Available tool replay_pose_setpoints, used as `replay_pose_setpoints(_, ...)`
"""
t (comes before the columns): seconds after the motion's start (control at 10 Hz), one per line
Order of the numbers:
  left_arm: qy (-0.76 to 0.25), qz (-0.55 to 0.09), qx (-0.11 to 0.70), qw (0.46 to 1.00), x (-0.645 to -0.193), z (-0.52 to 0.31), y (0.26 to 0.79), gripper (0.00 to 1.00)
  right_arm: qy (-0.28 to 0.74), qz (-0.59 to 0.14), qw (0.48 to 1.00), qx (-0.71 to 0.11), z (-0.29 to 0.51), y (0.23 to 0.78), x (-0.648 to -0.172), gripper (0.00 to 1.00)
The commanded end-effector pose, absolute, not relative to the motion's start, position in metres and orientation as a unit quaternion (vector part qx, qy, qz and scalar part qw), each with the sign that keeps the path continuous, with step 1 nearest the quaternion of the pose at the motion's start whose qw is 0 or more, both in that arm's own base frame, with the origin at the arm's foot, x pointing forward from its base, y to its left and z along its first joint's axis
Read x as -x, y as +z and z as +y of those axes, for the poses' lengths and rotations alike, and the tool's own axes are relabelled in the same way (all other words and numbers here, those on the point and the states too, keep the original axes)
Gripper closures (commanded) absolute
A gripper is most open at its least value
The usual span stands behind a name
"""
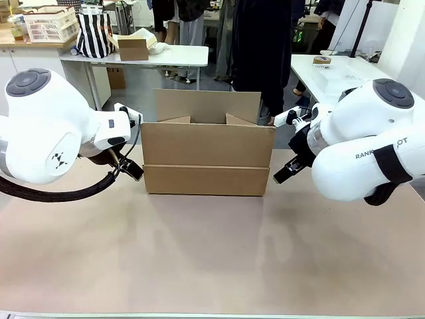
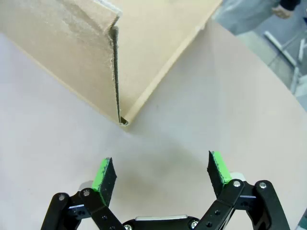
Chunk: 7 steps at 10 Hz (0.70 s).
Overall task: Pack the gift set into the box.
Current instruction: Place both hands on the side flaps of the Package Box and spread them outward.
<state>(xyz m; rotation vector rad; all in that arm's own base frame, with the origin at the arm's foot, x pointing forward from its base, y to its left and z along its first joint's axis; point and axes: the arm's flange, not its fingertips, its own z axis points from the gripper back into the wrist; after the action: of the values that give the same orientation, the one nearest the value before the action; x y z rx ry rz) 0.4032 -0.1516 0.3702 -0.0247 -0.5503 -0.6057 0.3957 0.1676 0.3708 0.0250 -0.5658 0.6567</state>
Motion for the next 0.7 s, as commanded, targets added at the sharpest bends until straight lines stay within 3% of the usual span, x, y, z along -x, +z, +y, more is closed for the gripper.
replay_pose_setpoints(0.0, -0.294, -0.268, 0.012, 0.917, -0.403, -0.152, 0.37, 0.0, 0.318, -0.274, 0.907, -0.012, 0.168, 0.371, -0.396, 0.0)
replay_pose_setpoints(0.2, -0.324, -0.249, 0.02, 0.912, -0.392, -0.162, 0.437, 0.0, 0.349, -0.233, 0.906, -0.057, 0.178, 0.435, -0.38, 0.0)
replay_pose_setpoints(0.4, -0.339, -0.213, 0.022, 0.916, -0.343, -0.146, 0.51, 0.0, 0.32, -0.203, 0.924, -0.053, 0.16, 0.513, -0.341, 0.0)
replay_pose_setpoints(0.6, -0.38, -0.237, 0.033, 0.894, -0.297, -0.137, 0.547, 0.0, 0.294, -0.252, 0.922, 0.002, 0.144, 0.556, -0.295, 0.0)
